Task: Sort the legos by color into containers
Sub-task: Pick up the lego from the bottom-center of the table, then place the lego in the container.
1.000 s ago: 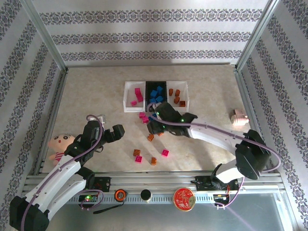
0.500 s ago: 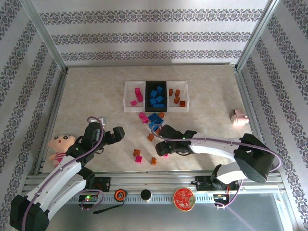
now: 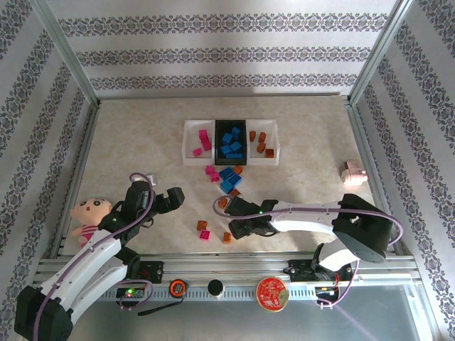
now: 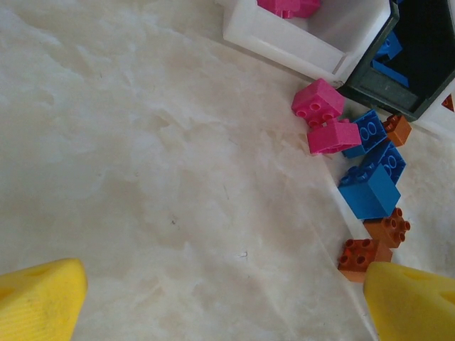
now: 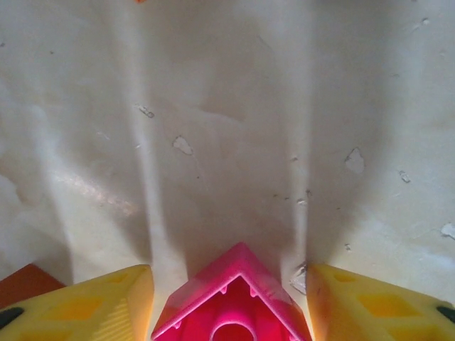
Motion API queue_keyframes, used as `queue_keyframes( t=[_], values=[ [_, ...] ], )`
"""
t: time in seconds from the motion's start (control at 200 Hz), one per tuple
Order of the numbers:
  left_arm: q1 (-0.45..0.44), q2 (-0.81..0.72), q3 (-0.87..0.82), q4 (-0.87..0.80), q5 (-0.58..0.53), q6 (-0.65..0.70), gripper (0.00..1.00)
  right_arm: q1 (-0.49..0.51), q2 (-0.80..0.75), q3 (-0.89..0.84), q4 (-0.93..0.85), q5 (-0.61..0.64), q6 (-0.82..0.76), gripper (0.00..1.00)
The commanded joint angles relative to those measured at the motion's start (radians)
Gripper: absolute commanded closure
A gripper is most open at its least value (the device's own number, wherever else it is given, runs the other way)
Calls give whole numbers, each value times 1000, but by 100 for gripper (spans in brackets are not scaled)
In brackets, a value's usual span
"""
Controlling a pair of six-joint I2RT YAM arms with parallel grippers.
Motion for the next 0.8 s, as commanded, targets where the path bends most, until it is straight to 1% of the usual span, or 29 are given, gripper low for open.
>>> queue_keyframes(
  t=[0.0,0.105,0.24,0.375,0.46,0.52,0.605,0.795],
  values=[
    [-5,8,-6,43,-7,-12,0,12,19,16,-44,31,-9,48],
    [-5,15,-6,44,-2,-15,0,13,-5,22,-30,29,-25,57],
    [-5,14,-2,40,-4,-12,0,5,-68,54,-32,34,-75,64],
    [-4,14,3,39,-7,-10,0,-50,-126,127,-22,1,-152,67],
    [-5,12,5,36,-9,-8,0,-105,-124,190,12,-25,-201,67],
    [-4,10,4,34,-11,-11,0,-146,-94,252,36,-55,-233,67],
    [-5,9,-1,33,-10,-14,0,-188,-20,357,61,-59,-282,66],
    [-7,9,0,24,-2,-19,0,-276,222,617,105,-132,-299,66]
  ],
)
